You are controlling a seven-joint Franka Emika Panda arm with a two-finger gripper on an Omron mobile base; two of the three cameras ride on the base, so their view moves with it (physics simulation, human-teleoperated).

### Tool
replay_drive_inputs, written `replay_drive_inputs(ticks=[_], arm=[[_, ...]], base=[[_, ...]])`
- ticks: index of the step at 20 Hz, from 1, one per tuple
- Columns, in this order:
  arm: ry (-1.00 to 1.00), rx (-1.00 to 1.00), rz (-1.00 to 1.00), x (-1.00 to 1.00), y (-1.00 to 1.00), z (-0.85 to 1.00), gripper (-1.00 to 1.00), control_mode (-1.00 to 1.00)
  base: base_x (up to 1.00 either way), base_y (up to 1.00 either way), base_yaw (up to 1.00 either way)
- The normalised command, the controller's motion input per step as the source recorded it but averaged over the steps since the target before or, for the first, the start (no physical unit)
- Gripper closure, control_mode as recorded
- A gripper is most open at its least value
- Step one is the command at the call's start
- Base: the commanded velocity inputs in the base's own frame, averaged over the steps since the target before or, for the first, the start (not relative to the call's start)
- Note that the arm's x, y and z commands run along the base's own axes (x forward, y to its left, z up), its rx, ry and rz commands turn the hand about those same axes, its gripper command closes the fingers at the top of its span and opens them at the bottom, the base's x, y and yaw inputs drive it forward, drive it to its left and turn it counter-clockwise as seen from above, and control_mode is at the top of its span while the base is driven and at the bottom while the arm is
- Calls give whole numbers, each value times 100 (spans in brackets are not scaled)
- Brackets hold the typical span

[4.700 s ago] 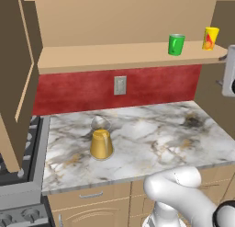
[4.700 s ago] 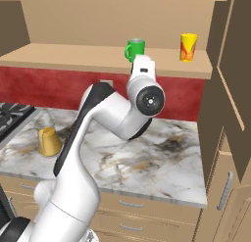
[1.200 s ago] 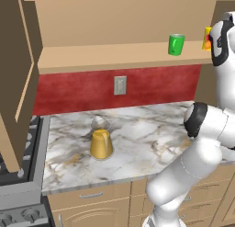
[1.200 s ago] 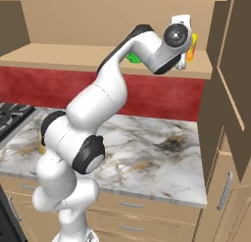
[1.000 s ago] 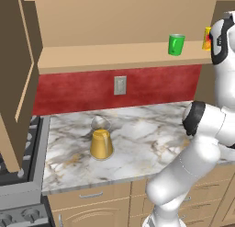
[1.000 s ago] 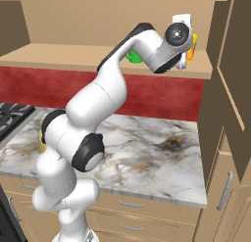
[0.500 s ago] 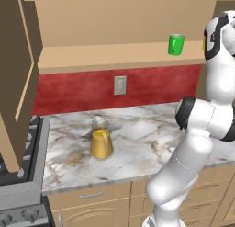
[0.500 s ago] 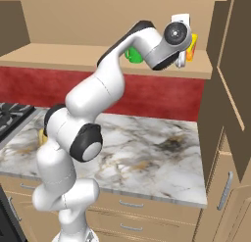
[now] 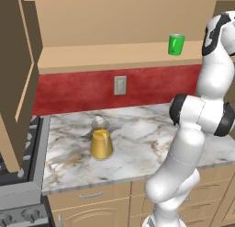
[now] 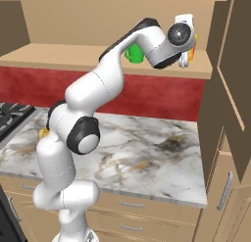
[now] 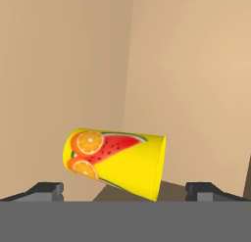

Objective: There is a tray on the dining counter. Grab the cup, mug, and pitcher and place them on the tray. The pitcher may be placed next to the tray if it cannot fit the tray.

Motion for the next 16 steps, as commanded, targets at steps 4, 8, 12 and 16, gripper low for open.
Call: replay_drive_inputs(ticks=[4, 8, 12, 16], arm=[[1, 0, 0, 3, -6, 0, -100, -100], [0, 0, 0, 6, 0, 0, -100, -100], [1, 0, 0, 4, 0, 0, -100, -100], [1, 0, 0, 5, 0, 0, -100, -100]], base=[[0, 0, 0], [0, 0, 0], [0, 0, 0], [0, 0, 0]])
